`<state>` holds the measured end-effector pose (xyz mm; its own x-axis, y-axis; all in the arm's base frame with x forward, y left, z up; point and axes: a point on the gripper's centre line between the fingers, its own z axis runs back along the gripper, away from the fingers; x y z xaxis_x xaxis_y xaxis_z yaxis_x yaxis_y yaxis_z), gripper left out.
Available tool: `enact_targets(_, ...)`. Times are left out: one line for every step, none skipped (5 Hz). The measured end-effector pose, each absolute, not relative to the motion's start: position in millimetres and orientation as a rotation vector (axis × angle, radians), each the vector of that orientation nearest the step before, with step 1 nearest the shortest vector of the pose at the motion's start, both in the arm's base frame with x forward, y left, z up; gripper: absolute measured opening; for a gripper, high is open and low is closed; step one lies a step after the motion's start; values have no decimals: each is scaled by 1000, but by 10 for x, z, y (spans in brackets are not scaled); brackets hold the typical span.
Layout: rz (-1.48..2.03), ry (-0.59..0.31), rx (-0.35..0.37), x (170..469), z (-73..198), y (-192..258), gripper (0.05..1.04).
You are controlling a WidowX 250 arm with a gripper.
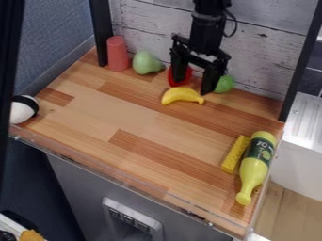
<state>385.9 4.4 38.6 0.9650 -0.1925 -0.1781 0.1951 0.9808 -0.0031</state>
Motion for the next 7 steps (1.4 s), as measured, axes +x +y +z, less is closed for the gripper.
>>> enact_targets(-214, 155, 18, 3882, 315, 42, 999)
enact_targets(-284, 165, 18, 3837, 165, 53, 995)
enact_targets(-381, 158, 30, 3817, 92, 31, 996)
enact_targets(-429, 150, 30, 3792, 63, -3, 943)
enact_targets(-435, 138, 33, 3797, 59, -1, 671)
enact_targets(-412, 135, 34, 3786, 51, -38, 386)
enact_targets(-358, 132, 30, 3799, 70, -58, 176)
